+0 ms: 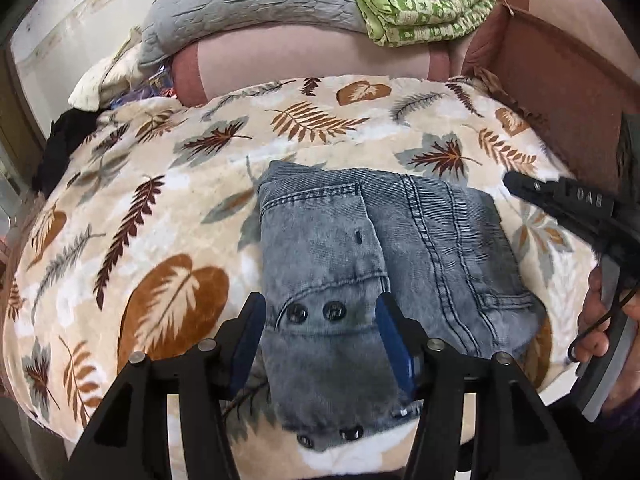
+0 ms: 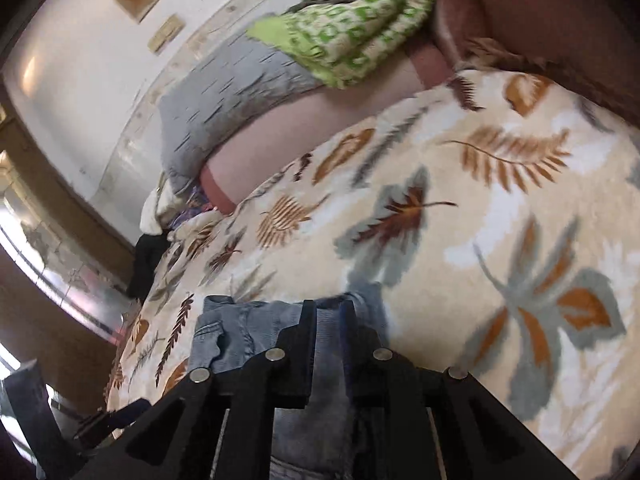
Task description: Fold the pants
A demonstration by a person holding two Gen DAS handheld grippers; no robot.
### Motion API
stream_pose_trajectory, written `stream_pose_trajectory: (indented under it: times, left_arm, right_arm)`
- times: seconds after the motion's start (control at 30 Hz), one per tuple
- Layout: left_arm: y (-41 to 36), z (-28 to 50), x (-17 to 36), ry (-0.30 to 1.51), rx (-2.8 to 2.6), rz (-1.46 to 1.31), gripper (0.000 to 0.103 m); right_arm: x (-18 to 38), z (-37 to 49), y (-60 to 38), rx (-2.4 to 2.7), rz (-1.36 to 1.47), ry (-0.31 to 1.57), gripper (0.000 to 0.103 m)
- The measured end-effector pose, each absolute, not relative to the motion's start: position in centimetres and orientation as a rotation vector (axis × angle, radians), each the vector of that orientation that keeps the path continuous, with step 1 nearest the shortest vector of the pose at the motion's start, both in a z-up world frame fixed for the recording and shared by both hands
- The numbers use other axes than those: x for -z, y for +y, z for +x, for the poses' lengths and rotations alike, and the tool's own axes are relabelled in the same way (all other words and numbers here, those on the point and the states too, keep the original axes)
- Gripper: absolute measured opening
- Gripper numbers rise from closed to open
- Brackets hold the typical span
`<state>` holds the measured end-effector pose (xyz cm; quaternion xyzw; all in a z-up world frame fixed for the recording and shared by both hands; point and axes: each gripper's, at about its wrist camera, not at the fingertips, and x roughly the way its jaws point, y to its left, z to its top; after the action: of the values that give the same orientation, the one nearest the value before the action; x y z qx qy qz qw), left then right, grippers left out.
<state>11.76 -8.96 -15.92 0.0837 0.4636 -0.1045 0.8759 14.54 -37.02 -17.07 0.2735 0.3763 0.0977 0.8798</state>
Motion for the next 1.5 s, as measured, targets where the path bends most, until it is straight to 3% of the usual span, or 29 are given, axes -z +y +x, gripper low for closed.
stream_pose_trajectory:
  times: [0.2, 0.27, 0.33, 0.43, 0.77, 0.9, 1.03, 1.5]
  left_arm:
    - [-9.2, 13.0, 18.6, 1.024, 0.146, 0.236, 0.061]
    - [-8.7, 13.3, 19.3, 1.037, 0.131, 0.213, 0.066]
    - [-8.5, 13.3, 19.6, 1.039, 0.131, 0.202, 0.069]
    - [-8.6, 13.3, 19.8, 1.024, 0.115, 0.232, 0.075]
    - [-8.7, 12.1, 19.5, 1.01, 0.08, 0.259, 0.075]
    - [-8.6, 11.7, 19.5, 1.013, 0.068, 0.263, 0.075]
    - [-8.5, 11.4, 19.7, 1.014, 0.057, 0.248, 0.075]
    - [-7.3, 10.8, 20.8, 1.028, 0.06, 0.208, 0.081]
  right_arm:
    - [20.1, 18.9, -34.9, -0.254, 0.559, 0.946, 0.013]
    - [21.4, 19.9, -34.6, -0.23, 0.551, 1.005, 0.016]
    - [22.2, 20.3, -34.9, -0.203, 0.56, 1.027, 0.027]
    - [23.7, 21.2, -35.8, -0.203, 0.627, 1.064, 0.029]
    - [20.3, 19.3, -34.8, -0.246, 0.498, 0.951, 0.029]
    - [18.8, 16.9, -34.6, -0.278, 0.475, 0.918, 0.036]
    - [17.7, 14.0, -33.9, -0.3, 0.409, 0.898, 0.036]
    - [20.6, 8.5, -29.9, -0.306, 0.236, 1.034, 0.037]
